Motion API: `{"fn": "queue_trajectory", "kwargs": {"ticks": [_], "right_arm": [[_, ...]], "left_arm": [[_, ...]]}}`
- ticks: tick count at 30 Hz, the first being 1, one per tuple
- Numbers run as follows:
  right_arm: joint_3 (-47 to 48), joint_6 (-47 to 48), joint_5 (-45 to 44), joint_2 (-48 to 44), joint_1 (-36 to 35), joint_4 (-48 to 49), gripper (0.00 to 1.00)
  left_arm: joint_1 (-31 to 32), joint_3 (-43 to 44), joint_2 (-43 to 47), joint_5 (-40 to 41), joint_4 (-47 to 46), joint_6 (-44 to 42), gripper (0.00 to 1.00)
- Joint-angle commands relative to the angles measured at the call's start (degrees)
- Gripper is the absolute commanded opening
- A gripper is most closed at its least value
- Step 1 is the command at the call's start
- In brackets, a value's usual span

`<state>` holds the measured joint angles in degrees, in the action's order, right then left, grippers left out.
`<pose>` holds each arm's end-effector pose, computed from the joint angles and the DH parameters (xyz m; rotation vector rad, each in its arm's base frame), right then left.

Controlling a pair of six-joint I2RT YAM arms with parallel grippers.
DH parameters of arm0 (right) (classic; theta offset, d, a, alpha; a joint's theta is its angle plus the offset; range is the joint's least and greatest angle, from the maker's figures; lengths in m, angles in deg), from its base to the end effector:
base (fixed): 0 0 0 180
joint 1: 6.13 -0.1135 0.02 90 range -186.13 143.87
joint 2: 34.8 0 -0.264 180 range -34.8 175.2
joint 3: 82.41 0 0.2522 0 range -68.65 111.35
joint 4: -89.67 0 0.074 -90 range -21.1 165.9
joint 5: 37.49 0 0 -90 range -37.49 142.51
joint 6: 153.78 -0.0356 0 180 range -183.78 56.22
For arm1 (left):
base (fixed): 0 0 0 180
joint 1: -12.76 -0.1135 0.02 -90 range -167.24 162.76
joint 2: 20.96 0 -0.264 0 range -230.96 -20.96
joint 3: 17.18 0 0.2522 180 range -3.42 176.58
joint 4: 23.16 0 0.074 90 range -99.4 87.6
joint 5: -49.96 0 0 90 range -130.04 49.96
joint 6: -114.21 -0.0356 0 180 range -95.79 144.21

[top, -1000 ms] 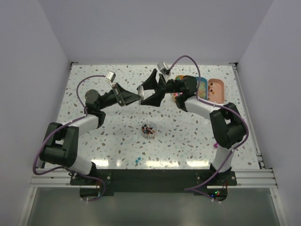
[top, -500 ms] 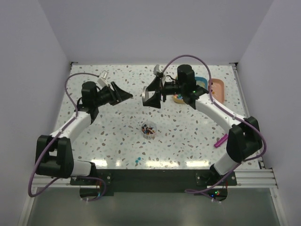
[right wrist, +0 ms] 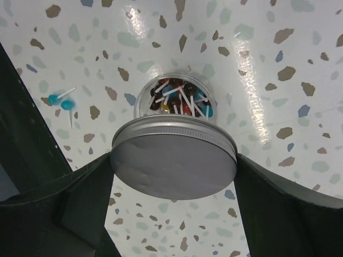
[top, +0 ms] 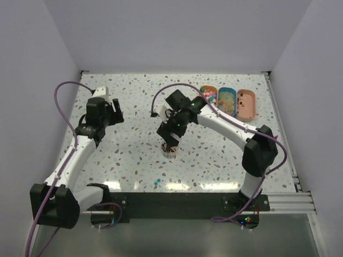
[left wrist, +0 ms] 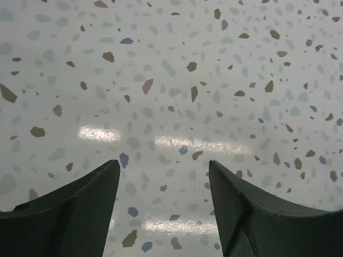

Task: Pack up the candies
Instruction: Close the bottle lid on the packing bottle.

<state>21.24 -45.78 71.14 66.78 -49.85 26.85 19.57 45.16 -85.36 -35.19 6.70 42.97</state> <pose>0.2651 0.2692 0.2872 -1.4609 2.2230 0.5793 0.2495 -0.0268 0.2846 -0.2715 2.1132 -0.1737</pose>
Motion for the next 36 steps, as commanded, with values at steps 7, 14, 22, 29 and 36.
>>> {"fn": "queue_trajectory", "kwargs": {"ticks": [7, 14, 22, 29, 36], "right_arm": [[12.2, -2.2, -15.9, 9.1, -9.4, -16.5, 0.53], [16.9, -2.0, -19.6, 14.4, -10.5, -17.2, 0.54], [19.0, -1.4, -20.0, 18.3, -10.5, -17.8, 0.55], [18.8, -0.8, -19.6, 19.5, -10.4, -16.5, 0.56], [18.8, -0.3, -19.2, 20.7, -10.5, -16.0, 0.57]], "left_arm": [[0.6, -1.1, 2.1, 7.7, 0.3, -4.4, 0.81], [1.3, -1.5, 2.8, 8.0, 0.2, -4.5, 0.82], [1.5, -1.6, 3.1, 8.5, 0.3, -4.5, 0.82], [1.7, -1.6, 2.7, 8.0, 0.0, -4.5, 0.82], [1.8, -1.6, 2.7, 6.9, -0.3, -4.7, 0.82]]}}
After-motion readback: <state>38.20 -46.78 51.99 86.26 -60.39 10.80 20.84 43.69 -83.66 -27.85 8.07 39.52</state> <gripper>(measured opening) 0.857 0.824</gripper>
